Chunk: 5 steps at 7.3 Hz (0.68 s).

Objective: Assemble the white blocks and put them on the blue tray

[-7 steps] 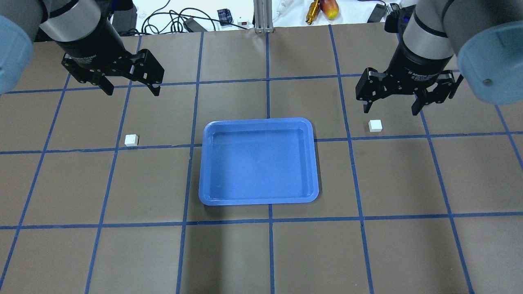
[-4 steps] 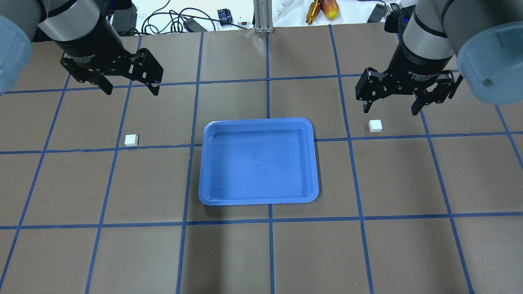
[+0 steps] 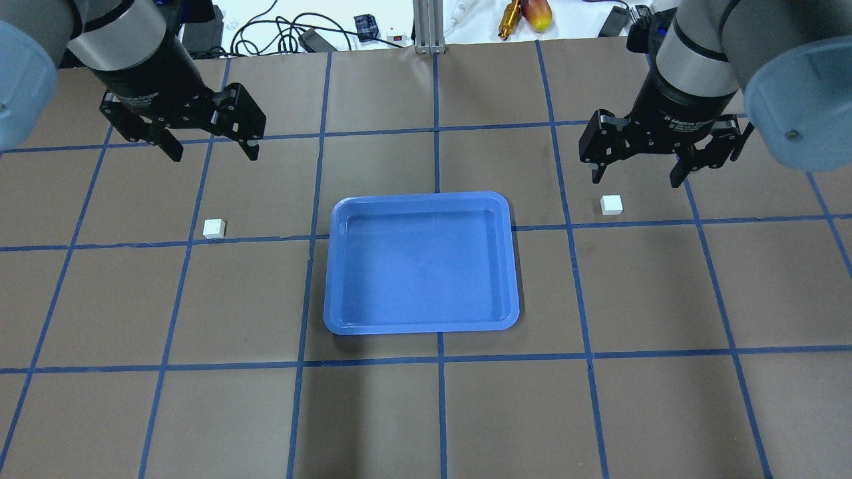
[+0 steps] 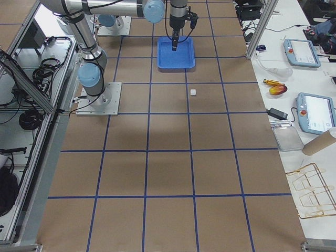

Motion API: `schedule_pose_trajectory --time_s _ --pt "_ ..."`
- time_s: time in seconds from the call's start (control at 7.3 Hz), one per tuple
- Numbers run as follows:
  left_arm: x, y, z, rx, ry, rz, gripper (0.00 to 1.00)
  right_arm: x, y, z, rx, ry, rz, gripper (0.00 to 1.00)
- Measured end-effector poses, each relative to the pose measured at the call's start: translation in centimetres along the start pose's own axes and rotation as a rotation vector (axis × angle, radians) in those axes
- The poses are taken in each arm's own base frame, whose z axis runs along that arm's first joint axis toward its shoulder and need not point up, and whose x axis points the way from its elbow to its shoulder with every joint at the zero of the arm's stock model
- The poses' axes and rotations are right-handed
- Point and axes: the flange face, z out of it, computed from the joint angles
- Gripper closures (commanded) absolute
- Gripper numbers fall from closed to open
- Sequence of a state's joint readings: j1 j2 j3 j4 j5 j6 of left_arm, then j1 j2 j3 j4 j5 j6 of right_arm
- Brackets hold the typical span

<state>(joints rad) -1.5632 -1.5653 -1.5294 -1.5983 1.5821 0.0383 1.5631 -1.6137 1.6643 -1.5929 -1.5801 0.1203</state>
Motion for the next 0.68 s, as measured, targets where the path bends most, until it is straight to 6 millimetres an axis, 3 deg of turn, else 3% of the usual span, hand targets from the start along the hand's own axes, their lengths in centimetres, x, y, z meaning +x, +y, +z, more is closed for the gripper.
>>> schedule_pose_trajectory --time_s 0.27,0.41,0.68 --pt "-0.5 -0.5 0.6 -0.01 0.001 -0.004 0.0 0.0 0.0 0.0 0.0 -0.001 0.001 0.0" --pt "-2.0 -1.4 1.7 -0.025 0.002 -0.027 0.0 0.0 0.0 0.0 0.0 0.0 0.001 0.0" --pt "-7.0 -4.9 6.2 -0.068 -0.005 -0.045 0.0 0.0 0.0 0.0 -0.001 -0.001 0.001 0.0"
